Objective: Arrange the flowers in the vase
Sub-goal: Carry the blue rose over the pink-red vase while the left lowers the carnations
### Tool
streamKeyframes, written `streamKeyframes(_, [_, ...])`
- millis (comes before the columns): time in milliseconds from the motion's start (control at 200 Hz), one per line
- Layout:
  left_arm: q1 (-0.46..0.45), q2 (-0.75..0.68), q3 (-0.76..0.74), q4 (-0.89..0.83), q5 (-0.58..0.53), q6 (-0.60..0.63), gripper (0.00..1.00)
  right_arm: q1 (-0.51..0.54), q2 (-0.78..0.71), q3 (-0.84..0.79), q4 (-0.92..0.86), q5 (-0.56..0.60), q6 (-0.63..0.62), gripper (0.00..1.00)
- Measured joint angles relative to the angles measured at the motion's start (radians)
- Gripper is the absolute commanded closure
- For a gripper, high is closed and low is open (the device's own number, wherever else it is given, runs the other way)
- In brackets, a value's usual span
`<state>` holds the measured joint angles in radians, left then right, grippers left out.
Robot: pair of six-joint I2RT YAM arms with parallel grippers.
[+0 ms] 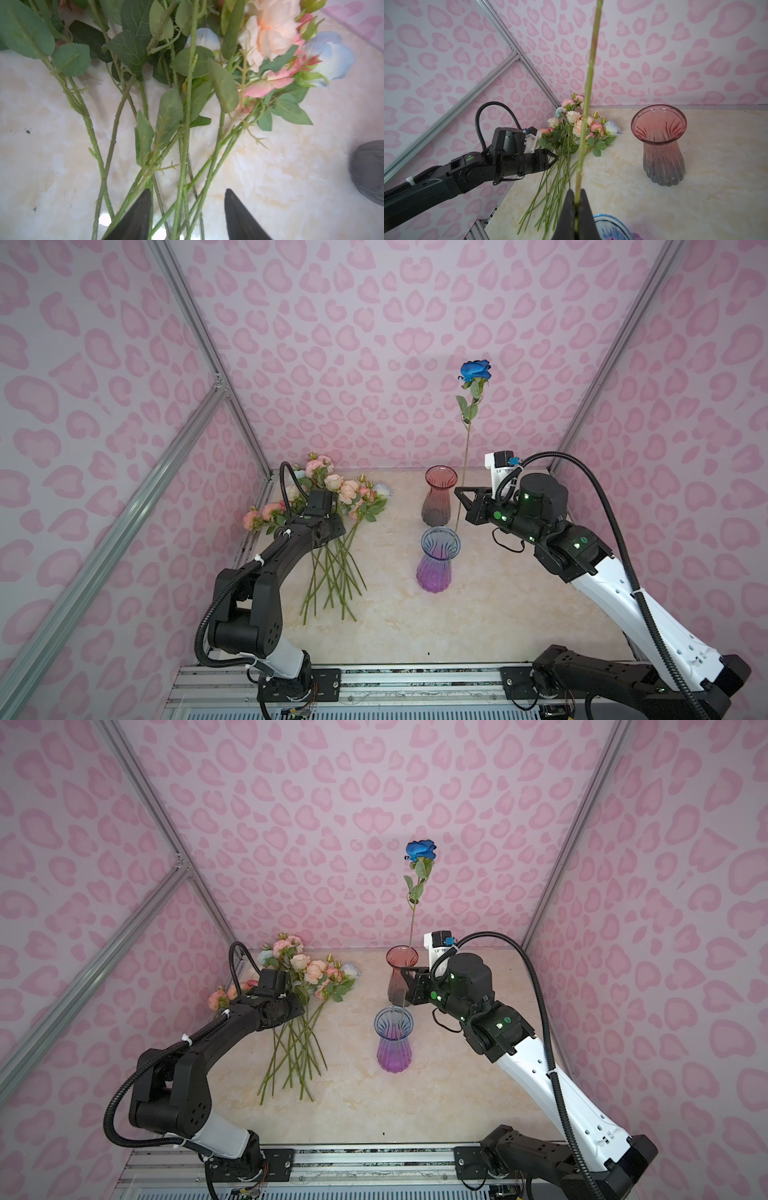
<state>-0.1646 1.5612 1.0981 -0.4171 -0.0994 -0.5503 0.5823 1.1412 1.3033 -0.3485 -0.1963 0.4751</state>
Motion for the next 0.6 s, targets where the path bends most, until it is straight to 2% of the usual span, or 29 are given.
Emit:
streamKeyframes(50, [0.001, -0.031, 0.003, -0.011, 0.006, 0.002, 0.21, -0.005, -0.006, 0.0, -0.002, 0.009, -0.013, 1.0])
streamKeyframes(85, [0.001, -0.058, 0.003, -0.023, 0.011, 0.002, 0.11, -0.009, -0.009, 0.0, -0.002, 0.015, -0.021, 1.0])
streamKeyframes(120, [0.001, -0.088, 0.003, -0.035, 0.019, 0.002, 0.08, -0.01, -0.012, 0.0, -0.002, 0.021, -0.032, 1.0])
streamKeyframes(605, [0.001, -0.504, -0.143, -0.096, 0.146, 0.013, 0.07, -0.01, 0.055, 0.119, 0.078, 0.109, -0.146, 1.0])
